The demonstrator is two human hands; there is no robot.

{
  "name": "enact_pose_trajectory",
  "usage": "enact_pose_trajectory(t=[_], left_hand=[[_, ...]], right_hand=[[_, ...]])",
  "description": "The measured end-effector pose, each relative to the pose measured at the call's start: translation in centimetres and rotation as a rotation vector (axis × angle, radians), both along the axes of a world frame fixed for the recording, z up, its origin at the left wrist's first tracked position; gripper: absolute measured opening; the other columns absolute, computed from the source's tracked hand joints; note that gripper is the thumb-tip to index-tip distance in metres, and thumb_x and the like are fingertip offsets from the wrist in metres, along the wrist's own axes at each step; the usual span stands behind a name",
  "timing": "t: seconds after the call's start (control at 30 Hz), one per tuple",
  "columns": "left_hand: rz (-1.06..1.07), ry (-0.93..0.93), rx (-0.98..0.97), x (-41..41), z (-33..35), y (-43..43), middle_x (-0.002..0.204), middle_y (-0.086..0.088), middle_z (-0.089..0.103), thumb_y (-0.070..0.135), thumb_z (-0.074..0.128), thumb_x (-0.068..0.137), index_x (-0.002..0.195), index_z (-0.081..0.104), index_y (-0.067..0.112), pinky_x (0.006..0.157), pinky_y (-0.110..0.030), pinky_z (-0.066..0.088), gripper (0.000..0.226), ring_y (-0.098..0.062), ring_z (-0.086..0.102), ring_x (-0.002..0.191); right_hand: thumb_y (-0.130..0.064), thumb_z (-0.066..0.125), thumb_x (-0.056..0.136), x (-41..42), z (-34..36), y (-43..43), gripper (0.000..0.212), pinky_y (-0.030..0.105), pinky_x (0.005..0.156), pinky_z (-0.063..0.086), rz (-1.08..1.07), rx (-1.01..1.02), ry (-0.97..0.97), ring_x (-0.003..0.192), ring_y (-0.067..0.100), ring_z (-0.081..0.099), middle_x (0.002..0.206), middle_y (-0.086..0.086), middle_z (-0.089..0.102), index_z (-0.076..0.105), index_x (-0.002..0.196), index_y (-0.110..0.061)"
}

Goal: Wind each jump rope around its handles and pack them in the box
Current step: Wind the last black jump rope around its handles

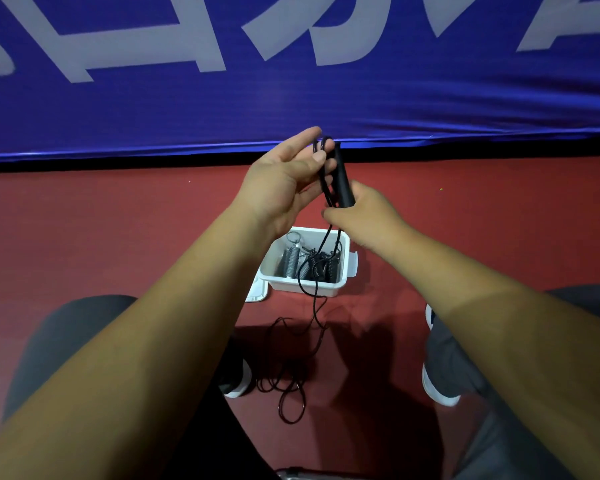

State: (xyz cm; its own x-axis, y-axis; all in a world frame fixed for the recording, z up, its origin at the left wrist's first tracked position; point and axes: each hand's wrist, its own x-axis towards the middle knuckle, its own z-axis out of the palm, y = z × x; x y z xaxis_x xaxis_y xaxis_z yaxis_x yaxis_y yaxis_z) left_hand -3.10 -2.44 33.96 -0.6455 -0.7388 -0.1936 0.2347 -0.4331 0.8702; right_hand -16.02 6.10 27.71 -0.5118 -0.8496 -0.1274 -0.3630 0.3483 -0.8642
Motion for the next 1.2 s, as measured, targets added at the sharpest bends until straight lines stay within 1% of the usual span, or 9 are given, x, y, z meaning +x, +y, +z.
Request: enact_pose_trajectory(t=[0.13, 0.23, 0.47, 0.6, 0.7, 0.8, 0.97, 1.07, 1.2], left_hand=[[0.016, -0.129, -0.172, 0.0, 0.1, 0.0, 0.124, -0.005, 0.076, -0.002, 0.067, 0.097, 0.139, 0.063, 0.015, 0.095, -0.034, 0.059, 0.046, -0.019, 0.074, 0.103], [0.040, -0.170, -0.264, -0.1, 0.2, 0.1, 0.120, -0.005, 0.077, -0.002, 0.068, 0.096, 0.138, 0.063, 0.016, 0.086, -0.028, 0.059, 0.046, -0.018, 0.075, 0.098], [0.143, -0.188, -0.269, -0.4, 0.3, 1.2, 0.117, 0.004, 0.078, 0.005, 0.071, 0.097, 0.132, 0.067, 0.018, 0.067, -0.024, 0.057, 0.038, -0.018, 0.074, 0.086], [0.171, -0.167, -0.246, -0.7, 0.0, 1.3, 0.117, 0.000, 0.078, 0.005, 0.072, 0.096, 0.130, 0.068, 0.016, 0.075, -0.032, 0.061, 0.036, -0.021, 0.073, 0.086], [0.178, -0.187, -0.256, -0.6, 0.2, 0.8, 0.119, -0.002, 0.077, 0.003, 0.070, 0.097, 0.130, 0.067, 0.014, 0.077, -0.035, 0.063, 0.035, -0.021, 0.072, 0.083], [0.188, -0.217, -0.219, -0.4, 0.5, -0.4, 0.114, -0.006, 0.076, 0.004, 0.069, 0.098, 0.129, 0.066, 0.010, 0.077, -0.036, 0.062, 0.032, -0.018, 0.068, 0.076], [0.085, -0.205, -0.106, 0.4, 1.4, -1.6, 0.096, -0.008, 0.070, 0.000, 0.062, 0.098, 0.132, 0.059, 0.002, 0.070, -0.035, 0.059, 0.034, -0.017, 0.063, 0.066], [0.009, -0.301, -0.195, 0.9, 1.7, -1.9, 0.095, -0.009, 0.062, 0.006, 0.064, 0.099, 0.131, 0.062, 0.004, 0.071, -0.035, 0.057, 0.032, -0.016, 0.058, 0.065], [-0.010, -0.376, -0.360, 1.4, 1.5, -2.1, 0.093, -0.007, 0.063, 0.006, 0.070, 0.098, 0.124, 0.067, 0.006, 0.069, -0.035, 0.057, 0.027, -0.017, 0.060, 0.065]], right_hand=[[-0.031, 0.077, 0.079, 0.3, 0.3, 0.0, 0.027, 0.052, 0.065, 0.064, 0.034, 0.020, -0.052, 0.070, 0.023, 0.071, 0.087, 0.003, 0.073, 0.067, 0.101, -0.018], [-0.028, 0.087, 0.086, 0.3, 0.6, 0.0, 0.031, 0.030, 0.047, 0.057, 0.063, 0.032, -0.148, 0.060, 0.014, 0.065, 0.083, 0.001, 0.064, 0.061, 0.098, -0.019], [-0.054, 0.096, 0.065, 0.8, 0.8, 0.2, 0.060, 0.040, 0.056, 0.064, 0.058, -0.043, -0.114, 0.072, 0.014, 0.070, 0.089, -0.001, 0.064, 0.060, 0.100, -0.022], [-0.043, 0.083, 0.081, 1.2, 0.4, -0.2, 0.030, 0.030, 0.053, 0.049, 0.017, -0.037, 0.002, 0.061, 0.013, 0.064, 0.073, -0.006, 0.063, 0.061, 0.092, -0.026], [-0.029, 0.077, 0.084, 1.0, 0.3, -0.6, 0.018, 0.029, 0.058, 0.050, 0.021, -0.031, -0.003, 0.065, 0.016, 0.067, 0.081, 0.000, 0.071, 0.065, 0.096, -0.022], [-0.013, 0.079, 0.090, 0.9, 0.9, -0.7, 0.018, 0.033, 0.059, 0.061, 0.065, -0.027, -0.219, 0.068, 0.017, 0.070, 0.102, 0.012, 0.075, 0.069, 0.105, -0.013], [-0.003, 0.076, 0.093, 0.4, 1.8, -0.2, 0.030, 0.040, 0.067, 0.068, 0.168, 0.004, -0.534, 0.071, 0.020, 0.073, 0.079, 0.006, 0.072, 0.067, 0.122, -0.003], [-0.001, 0.076, 0.094, 0.1, 1.9, -0.1, 0.041, 0.046, 0.076, 0.068, 0.209, 0.049, -0.645, 0.079, 0.025, 0.077, 0.086, 0.008, 0.076, 0.062, 0.132, -0.005], [-0.004, 0.073, 0.098, 0.3, 2.2, 0.1, 0.043, 0.038, 0.067, 0.065, 0.259, 0.072, -0.711, 0.080, 0.022, 0.075, 0.092, 0.008, 0.075, 0.060, 0.138, -0.010]])
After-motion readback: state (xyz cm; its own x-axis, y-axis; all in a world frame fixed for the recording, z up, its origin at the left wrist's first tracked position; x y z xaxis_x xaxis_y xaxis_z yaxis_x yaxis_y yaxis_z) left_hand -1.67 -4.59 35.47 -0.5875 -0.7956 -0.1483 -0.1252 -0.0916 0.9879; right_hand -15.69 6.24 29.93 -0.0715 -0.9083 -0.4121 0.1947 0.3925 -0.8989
